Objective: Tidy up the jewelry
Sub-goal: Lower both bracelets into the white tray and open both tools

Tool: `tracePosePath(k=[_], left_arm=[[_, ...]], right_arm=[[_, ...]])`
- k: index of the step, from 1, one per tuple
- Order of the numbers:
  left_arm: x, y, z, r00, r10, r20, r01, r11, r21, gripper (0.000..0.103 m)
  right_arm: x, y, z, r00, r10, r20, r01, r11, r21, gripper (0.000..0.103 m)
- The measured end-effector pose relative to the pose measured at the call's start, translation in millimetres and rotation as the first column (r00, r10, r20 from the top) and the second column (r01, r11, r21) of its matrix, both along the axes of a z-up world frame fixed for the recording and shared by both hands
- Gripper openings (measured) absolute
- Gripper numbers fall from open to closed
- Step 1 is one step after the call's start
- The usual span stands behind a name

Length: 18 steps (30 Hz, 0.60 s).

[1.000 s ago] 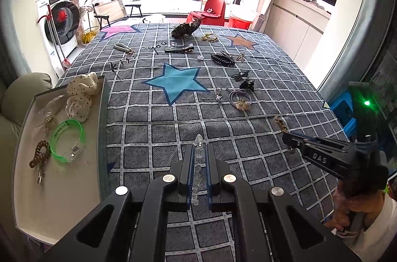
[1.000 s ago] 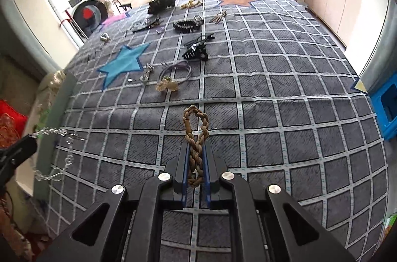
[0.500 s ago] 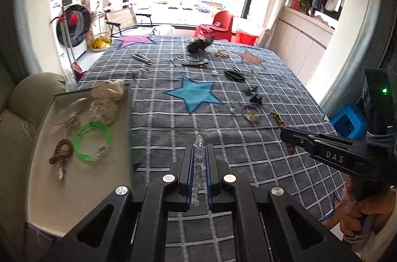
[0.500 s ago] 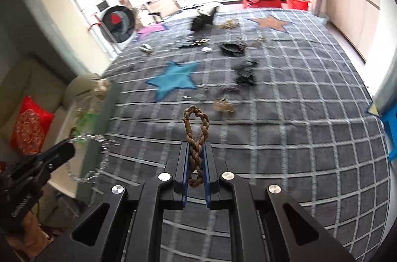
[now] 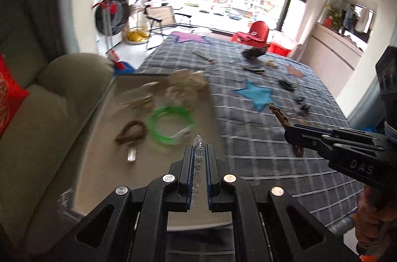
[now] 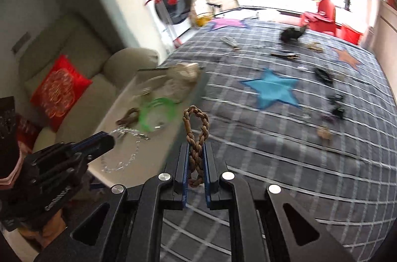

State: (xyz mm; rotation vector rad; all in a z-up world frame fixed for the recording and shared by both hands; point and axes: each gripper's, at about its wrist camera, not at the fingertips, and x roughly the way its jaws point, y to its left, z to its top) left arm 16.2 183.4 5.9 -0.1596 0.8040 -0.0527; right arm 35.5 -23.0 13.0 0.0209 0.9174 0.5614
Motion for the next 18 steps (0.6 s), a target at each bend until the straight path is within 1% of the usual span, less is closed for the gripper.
tracePosePath(k=[3, 8, 13, 18], left_arm=[[-1, 19, -13, 0.999, 0.034, -0.028, -0.034, 0.999, 0.000, 0.010], [-1, 43, -36, 0.994, 0.078, -0.079, -0.078, 0.997, 0.002, 0.010], [0, 54, -54, 0.989, 0.096, -0.113, -0.095, 0.995, 0.014, 0.010], [2, 60, -64, 0.984, 0.113, -0.136, -0.109, 0.993, 0.037, 0.010]], right_arm=[[-1, 30, -6, 0.998, 0.056, -0.014, -0.056, 0.998, -0.016, 0.011], [1, 69, -24, 0.992, 0.114, -0.062, -0.116, 0.993, -0.035, 0.011], [7, 94, -43, 0.984, 0.143, -0.109, -0.151, 0.986, -0.065, 0.011], [16, 111, -64, 0.976, 0.143, -0.165, -0.158, 0.984, -0.082, 0.011]])
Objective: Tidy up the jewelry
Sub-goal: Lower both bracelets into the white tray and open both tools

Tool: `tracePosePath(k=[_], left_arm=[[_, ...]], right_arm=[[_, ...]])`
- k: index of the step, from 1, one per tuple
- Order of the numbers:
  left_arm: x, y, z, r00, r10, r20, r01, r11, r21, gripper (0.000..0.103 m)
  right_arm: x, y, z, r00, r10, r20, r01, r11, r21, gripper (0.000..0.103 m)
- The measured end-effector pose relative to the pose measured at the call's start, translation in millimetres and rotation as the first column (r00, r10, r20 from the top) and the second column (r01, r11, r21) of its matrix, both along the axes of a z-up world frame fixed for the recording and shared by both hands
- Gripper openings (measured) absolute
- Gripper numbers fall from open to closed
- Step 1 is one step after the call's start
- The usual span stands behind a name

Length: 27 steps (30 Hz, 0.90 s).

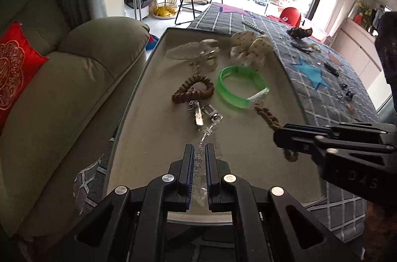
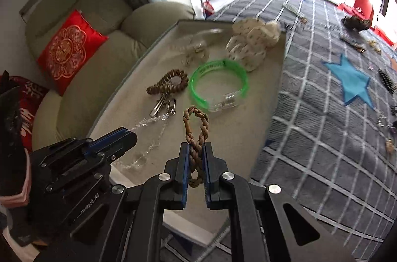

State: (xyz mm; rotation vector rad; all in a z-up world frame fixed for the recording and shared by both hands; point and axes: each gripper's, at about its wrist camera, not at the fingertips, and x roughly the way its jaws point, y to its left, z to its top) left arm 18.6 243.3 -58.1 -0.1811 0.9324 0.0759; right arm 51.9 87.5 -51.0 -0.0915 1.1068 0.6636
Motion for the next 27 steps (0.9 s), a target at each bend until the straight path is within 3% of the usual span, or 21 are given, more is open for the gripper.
tracePosePath(k=[9, 16, 17, 20, 27], left_arm=[[-1, 5, -7, 0.999, 0.033, -0.040, -0.032, 0.999, 0.039, 0.011], [-2, 3, -4, 0.999, 0.033, -0.031, -0.031, 0.998, 0.053, 0.011], [-2, 3, -3, 0.999, 0.030, -0.030, -0.028, 0.998, 0.054, 0.011], [-1, 2, -2, 0.999, 0.027, -0.031, -0.025, 0.998, 0.058, 0.011], [2, -5, 1, 0.999, 0.017, -0.031, -0.015, 0.997, 0.078, 0.011]], right_arm=[[11, 10, -24, 0.999, -0.012, -0.053, 0.010, 0.999, -0.045, 0.012], [16, 6, -23, 0.997, -0.026, -0.066, 0.024, 0.999, -0.035, 0.016], [17, 5, -21, 0.997, -0.034, -0.068, 0.032, 0.999, -0.024, 0.022], [17, -5, -9, 0.997, -0.060, -0.057, 0.062, 0.998, 0.033, 0.055], [11, -33, 21, 0.994, -0.108, -0.014, 0.109, 0.988, 0.110, 0.058]])
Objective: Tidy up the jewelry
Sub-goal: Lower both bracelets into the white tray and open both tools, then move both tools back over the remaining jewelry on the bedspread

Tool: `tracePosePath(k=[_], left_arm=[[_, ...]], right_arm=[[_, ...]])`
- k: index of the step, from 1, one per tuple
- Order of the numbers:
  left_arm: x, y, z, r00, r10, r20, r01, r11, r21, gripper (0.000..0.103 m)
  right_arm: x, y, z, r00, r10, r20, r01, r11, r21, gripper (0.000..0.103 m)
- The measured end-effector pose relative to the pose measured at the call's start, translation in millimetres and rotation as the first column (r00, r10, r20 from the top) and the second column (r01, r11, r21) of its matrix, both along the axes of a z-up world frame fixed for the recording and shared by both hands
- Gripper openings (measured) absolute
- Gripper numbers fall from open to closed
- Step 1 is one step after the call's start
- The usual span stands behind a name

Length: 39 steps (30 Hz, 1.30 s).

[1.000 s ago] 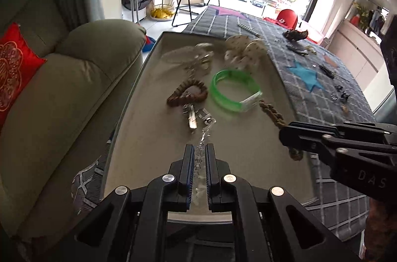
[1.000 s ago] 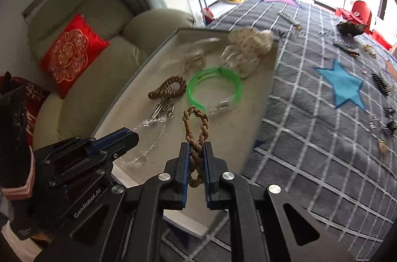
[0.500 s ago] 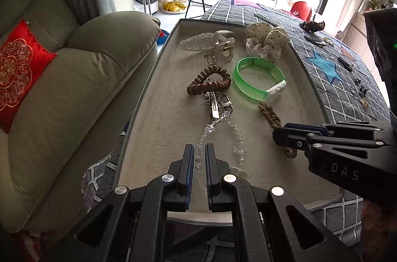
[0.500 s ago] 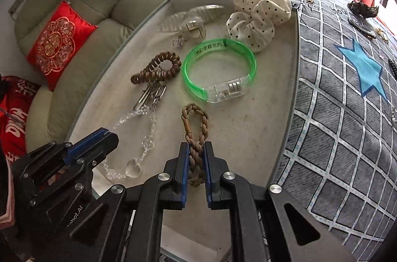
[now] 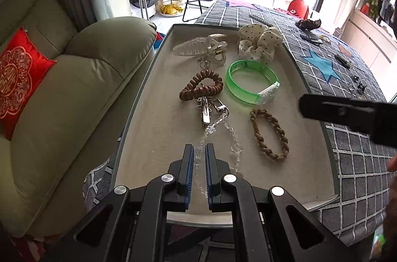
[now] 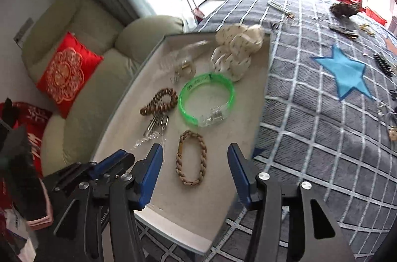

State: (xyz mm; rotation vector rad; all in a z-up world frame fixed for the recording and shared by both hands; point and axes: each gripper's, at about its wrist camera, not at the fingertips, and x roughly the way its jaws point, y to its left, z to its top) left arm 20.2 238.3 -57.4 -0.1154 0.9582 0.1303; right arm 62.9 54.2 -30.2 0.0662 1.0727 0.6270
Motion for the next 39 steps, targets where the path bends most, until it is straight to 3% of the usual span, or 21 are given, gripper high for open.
tracePosePath(k=[19, 20, 21, 22, 25, 30, 36, 39], left_arm=[[1, -9, 13, 1.000, -0.001, 0.022, 0.001, 0.999, 0.044, 0.011], [2, -9, 13, 1.000, -0.002, 0.023, 0.001, 0.999, 0.046, 0.016], [2, -10, 14, 1.000, -0.002, 0.023, 0.001, 0.999, 0.049, 0.034], [2, -10, 15, 1.000, 0.006, 0.025, -0.007, 0.999, 0.054, 0.102], [0, -13, 20, 0.997, 0.018, 0.080, -0.025, 0.996, 0.084, 0.103], [8, -13, 18, 0.997, 0.034, 0.073, -0.040, 0.996, 0.082, 0.103], [9, -21, 20, 0.997, 0.027, 0.065, -0.033, 0.996, 0.089, 0.103], [7, -29, 25, 0.998, 0.022, 0.064, -0.027, 0.996, 0.086, 0.103]], right_arm=[[-10, -35, 12, 0.999, -0.043, 0.008, 0.042, 0.997, 0.058, 0.058], [-10, -36, 11, 0.999, -0.045, 0.007, 0.045, 0.997, 0.060, 0.058], [-10, -38, 11, 0.999, -0.049, 0.006, 0.049, 0.997, 0.063, 0.058], [-11, -40, 11, 0.999, -0.051, 0.004, 0.051, 0.997, 0.064, 0.058], [-12, -46, 11, 0.998, -0.060, 0.004, 0.060, 0.996, 0.070, 0.058], [-13, -56, 10, 0.997, -0.078, 0.004, 0.078, 0.995, 0.069, 0.059], [-15, -73, 6, 0.995, -0.104, 0.004, 0.104, 0.993, 0.058, 0.077], [-14, -86, 2, 0.992, -0.123, -0.005, 0.123, 0.991, 0.054, 0.080]])
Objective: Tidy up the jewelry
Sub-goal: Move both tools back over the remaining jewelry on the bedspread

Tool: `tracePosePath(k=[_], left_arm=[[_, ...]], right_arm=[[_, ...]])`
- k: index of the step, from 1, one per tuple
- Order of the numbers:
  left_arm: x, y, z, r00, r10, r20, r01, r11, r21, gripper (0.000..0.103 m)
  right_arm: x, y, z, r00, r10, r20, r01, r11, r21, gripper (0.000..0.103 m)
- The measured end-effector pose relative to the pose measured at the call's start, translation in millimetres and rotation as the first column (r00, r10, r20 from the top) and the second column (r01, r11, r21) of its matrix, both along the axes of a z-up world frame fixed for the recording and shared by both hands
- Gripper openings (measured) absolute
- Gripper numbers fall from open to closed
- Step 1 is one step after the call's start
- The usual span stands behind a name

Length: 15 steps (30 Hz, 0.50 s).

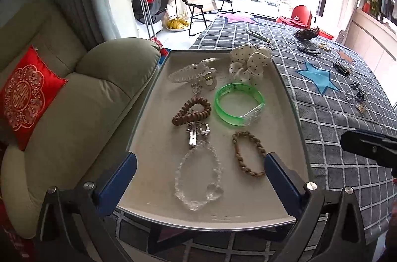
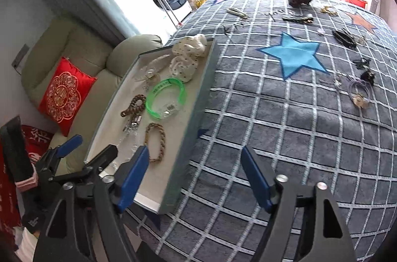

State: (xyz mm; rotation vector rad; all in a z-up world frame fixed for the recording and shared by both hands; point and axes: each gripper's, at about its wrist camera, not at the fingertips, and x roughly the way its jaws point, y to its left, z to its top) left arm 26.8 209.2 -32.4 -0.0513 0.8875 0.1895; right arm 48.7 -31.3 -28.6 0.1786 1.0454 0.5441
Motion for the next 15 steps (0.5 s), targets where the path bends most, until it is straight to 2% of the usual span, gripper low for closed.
tracePosePath(k=[9, 15], left_arm=[[2, -41, 15, 0.997, -0.082, -0.002, 0.082, 0.997, -0.005, 0.103], [15, -84, 24, 0.986, -0.166, 0.005, 0.166, 0.985, -0.054, 0.103]], right_arm=[[3, -57, -17, 0.995, -0.095, -0.033, 0.094, 0.995, -0.022, 0.085], [8, -115, -27, 0.977, -0.208, -0.035, 0.206, 0.976, -0.065, 0.085]])
